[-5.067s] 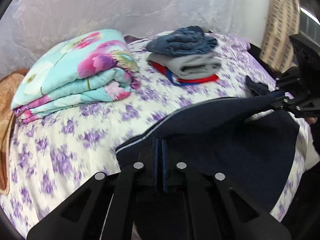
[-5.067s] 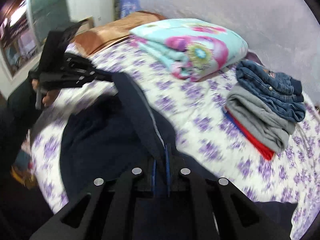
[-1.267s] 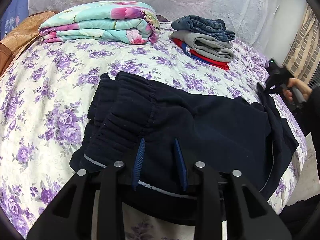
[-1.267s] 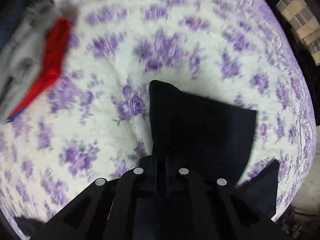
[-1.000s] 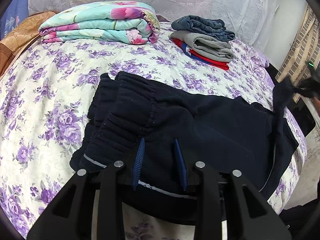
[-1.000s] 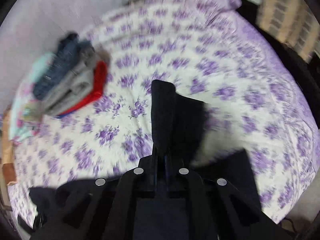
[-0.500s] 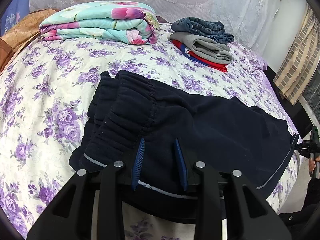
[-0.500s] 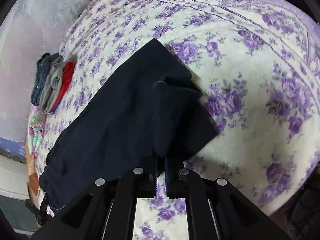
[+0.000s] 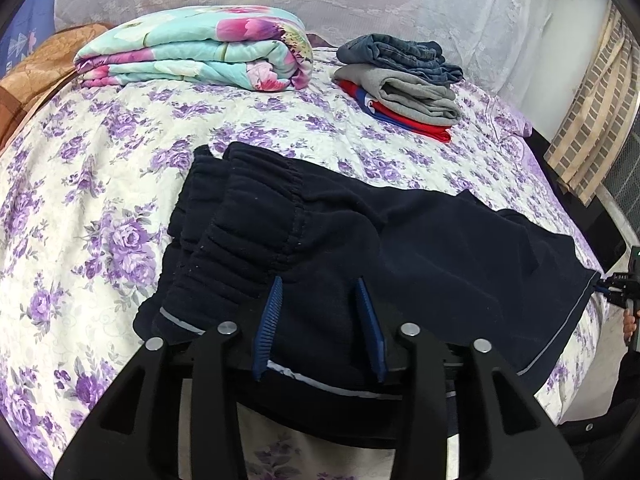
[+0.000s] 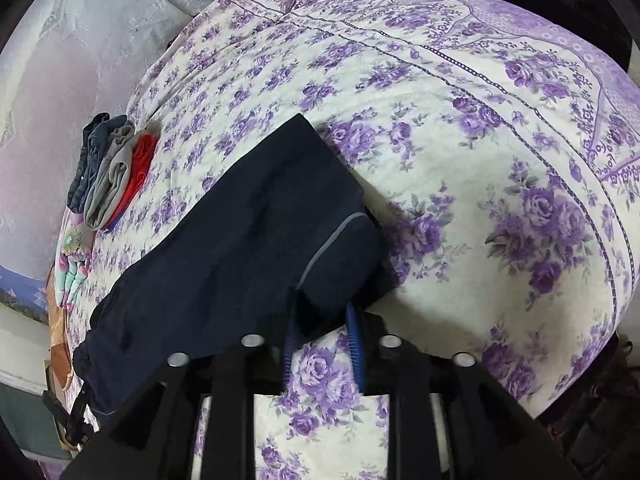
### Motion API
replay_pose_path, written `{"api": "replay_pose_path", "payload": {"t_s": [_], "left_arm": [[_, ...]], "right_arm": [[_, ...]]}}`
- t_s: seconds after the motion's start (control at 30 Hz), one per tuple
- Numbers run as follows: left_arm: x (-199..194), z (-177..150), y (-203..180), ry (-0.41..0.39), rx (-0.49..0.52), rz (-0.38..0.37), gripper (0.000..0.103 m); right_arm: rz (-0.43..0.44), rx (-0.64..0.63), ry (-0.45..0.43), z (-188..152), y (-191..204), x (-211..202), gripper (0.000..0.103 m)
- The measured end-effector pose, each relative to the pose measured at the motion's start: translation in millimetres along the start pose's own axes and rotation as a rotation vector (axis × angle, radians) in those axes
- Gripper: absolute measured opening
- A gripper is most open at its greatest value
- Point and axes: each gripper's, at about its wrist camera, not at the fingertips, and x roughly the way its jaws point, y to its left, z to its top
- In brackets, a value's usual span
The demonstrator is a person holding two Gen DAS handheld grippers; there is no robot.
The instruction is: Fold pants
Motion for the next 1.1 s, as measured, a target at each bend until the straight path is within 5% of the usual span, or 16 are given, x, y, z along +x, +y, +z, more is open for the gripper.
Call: {"api": "replay_pose_path", "payload": {"t_s": [0.13, 0.3, 0.37, 0.47, 0.53, 0.63, 0.8, 0.93, 1.1], "left_arm": [[0.3, -0.1, -1.5, -0.001, 0.003, 0.0, 0.039], [-2.0, -1.5, -1.7, -0.003, -0.004, -0.009, 0.039], [-10.2, -1.1, -0.3, -0.019, -0.026, -0.029, 0.039], [-31.9, -2.1, -5.8, -0.063, -0.033, -0.048, 0.039], [-45.6, -3.6, -20.3, -0.084, -0.01, -0.04, 0.039], [-55.4, -4.0, -56.4, -0.082, 0.03, -0.1, 0.04], [-23.7, -8.6, -139.5, 0.016, 0.144, -0.21, 0.04], [27.9, -31.6, -171.2, 0.17, 0.229, -0.142, 0.04], [36.1, -38.2, -167.6, 0.178, 0.212, -0.144, 0.04]], "right_arm": [[0.018, -0.03, -0.049, 8.8, 10.1, -12.3, 0.012], [-0.053, 0.009, 0.077, 2.5, -8.0, 16.9, 0.015], [-0.091, -0.009, 0.084, 3.0, -3.7, 8.4, 0.028], [-0.353, -0.141, -0.058, 7.9, 26.4, -35.6, 0.048], [-0.407, -0.23, -0.167, 8.4, 56.5, -63.3, 0.053], [-0.207, -0.405, -0.19, 1.3, 120.6, -70.2, 0.053], [0.191, -0.809, -0.012, -45.8, 276.8, -3.6, 0.05], [0.246, -0.994, 0.148, -74.2, 368.8, 69.5, 0.026], [0.257, -1.018, 0.288, -74.0, 419.2, 140.6, 0.026]]}}
